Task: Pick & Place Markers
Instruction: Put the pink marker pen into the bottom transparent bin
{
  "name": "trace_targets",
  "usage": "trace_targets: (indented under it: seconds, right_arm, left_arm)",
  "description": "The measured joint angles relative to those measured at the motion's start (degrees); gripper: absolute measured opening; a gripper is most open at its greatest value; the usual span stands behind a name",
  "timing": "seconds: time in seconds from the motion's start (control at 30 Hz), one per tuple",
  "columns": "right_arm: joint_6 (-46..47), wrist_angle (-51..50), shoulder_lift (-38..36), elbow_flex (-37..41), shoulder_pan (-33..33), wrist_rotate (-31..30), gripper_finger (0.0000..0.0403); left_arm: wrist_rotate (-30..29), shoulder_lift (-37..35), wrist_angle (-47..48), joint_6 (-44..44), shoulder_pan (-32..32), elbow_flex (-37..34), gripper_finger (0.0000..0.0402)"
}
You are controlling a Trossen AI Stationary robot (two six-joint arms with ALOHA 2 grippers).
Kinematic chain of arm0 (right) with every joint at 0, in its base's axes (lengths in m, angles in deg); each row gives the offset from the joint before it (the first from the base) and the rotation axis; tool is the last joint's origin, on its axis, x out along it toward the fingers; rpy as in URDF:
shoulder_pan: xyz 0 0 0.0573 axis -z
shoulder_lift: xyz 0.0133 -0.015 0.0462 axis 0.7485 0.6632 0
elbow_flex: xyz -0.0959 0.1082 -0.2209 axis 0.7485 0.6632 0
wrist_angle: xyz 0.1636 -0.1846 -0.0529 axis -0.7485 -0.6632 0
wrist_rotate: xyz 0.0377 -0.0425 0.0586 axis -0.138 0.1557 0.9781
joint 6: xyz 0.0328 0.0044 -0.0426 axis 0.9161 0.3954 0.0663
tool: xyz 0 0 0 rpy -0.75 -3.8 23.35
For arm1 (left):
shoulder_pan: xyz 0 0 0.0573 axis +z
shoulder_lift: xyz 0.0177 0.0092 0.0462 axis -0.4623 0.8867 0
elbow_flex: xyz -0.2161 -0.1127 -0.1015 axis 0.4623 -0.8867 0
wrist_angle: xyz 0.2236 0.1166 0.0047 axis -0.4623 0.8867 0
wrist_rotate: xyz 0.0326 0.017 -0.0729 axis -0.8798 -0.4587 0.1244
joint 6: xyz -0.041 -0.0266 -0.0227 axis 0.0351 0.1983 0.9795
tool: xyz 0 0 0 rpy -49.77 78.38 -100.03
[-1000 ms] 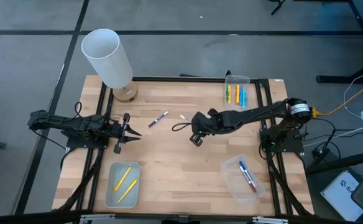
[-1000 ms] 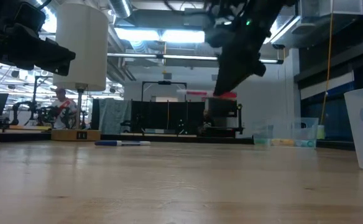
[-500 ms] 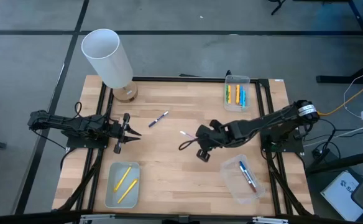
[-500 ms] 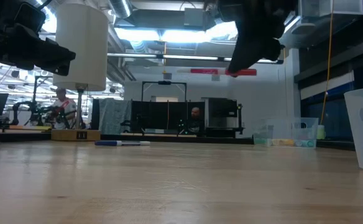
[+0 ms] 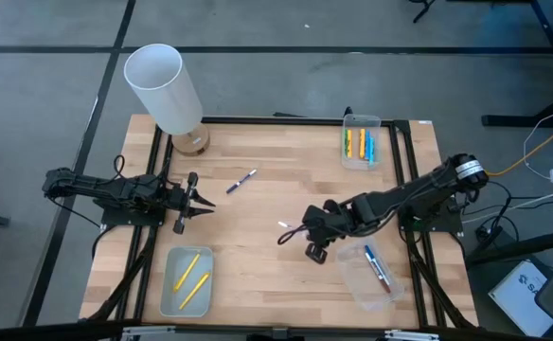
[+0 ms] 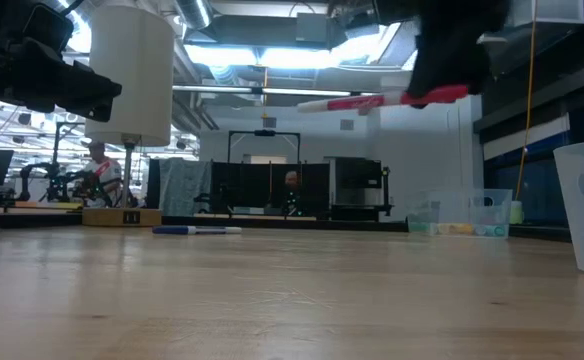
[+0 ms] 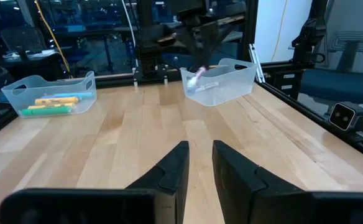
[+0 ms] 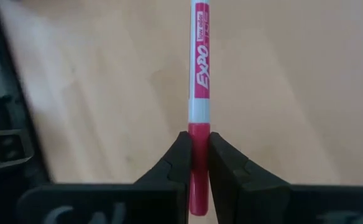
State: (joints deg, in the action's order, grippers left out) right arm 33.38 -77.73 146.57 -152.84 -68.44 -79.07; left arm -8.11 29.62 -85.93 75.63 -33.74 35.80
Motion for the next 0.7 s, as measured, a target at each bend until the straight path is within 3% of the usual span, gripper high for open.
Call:
trace_targets:
  seconds: [0.4,0.7]
  right_arm:
    - [10.0,0.0,-0.9,0.0,-4.9,11.9,0.0035]
    - [19.5,-7.8,-4.5,0.0,-8.4,13.9,0.0035]
  left_arm:
    - [0.0,0.0,0.0,0.0,0.0,0.0,0.0066]
    - [0.0,0.0,0.0,0.0,0.0,0.0,0.0070]
